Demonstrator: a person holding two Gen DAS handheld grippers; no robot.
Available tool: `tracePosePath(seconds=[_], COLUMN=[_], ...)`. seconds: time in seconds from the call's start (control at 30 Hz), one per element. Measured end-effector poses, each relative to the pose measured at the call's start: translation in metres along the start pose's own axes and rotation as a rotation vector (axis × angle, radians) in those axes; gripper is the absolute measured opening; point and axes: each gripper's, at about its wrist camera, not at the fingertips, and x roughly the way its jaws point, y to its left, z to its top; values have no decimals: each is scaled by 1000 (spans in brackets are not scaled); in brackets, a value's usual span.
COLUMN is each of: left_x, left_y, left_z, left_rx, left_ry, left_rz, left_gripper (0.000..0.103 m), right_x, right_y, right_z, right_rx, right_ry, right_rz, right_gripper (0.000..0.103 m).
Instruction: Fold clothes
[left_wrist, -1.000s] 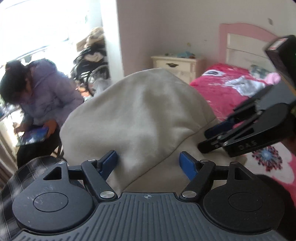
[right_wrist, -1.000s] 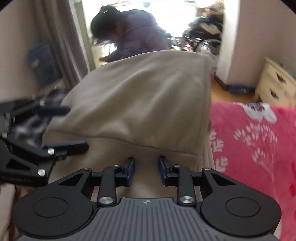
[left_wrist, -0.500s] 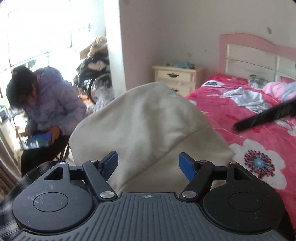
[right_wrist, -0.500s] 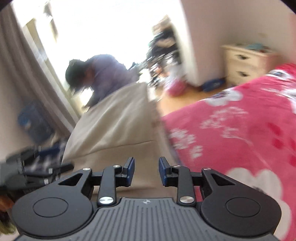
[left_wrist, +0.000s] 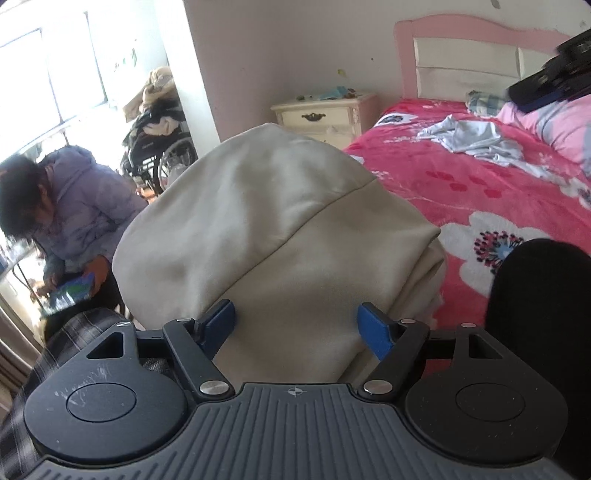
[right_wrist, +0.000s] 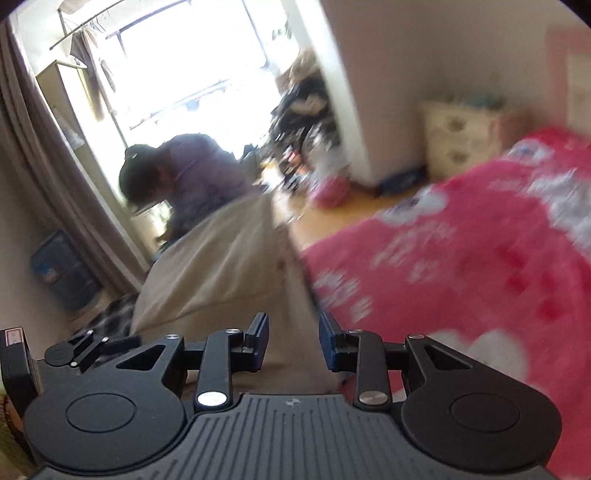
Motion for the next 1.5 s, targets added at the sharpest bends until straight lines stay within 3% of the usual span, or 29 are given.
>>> tracePosePath(seconds=[0.13,0.27,0.37,0.47,0.57,0.63,0.83,1.07,1.2,1.33,1.43,1.5], left_x=[-11,-23,-18,-5,13,26,53,61,54,43,35,26], left_y=[-5,-15,-37,-67,-92,-101,-113,-113,-107,-93,-80,-68], left_z=[3,21,38,52,60,63,62,57,57,63,70,73], left_rx=[26,53,135,296,451,495,557,573,540,463,421,387], left_ry=[-21,-82,-91,-92,-100,-80,-6,50,39,13,-13,-29], left_rz=[2,-41,-96,-131,-124,-129,-125,-86,-72,-94,-99,-99], left_gripper=[74,74,75,75,74,72,68,63,48,23,8,7], right_x=[37,64,83,100,113,124,146,145,138,128,116,109], right_y=[-33,-71,-92,-104,-111,-115,-114,-109,-101,-102,-117,-127], right_z=[-9,-13,-23,-38,-45,-47,-50,-45,-37,-32,-38,-45], right_rx=[209,392,487,582,636,665,707,742,724,738,768,788], right_ry=[56,80,120,163,190,201,242,241,229,182,127,102], right_rz=[112,213,307,401,473,511,571,753,785,820,756,706], right_gripper=[35,51,55,56,54,54,54,52,52,50,53,53])
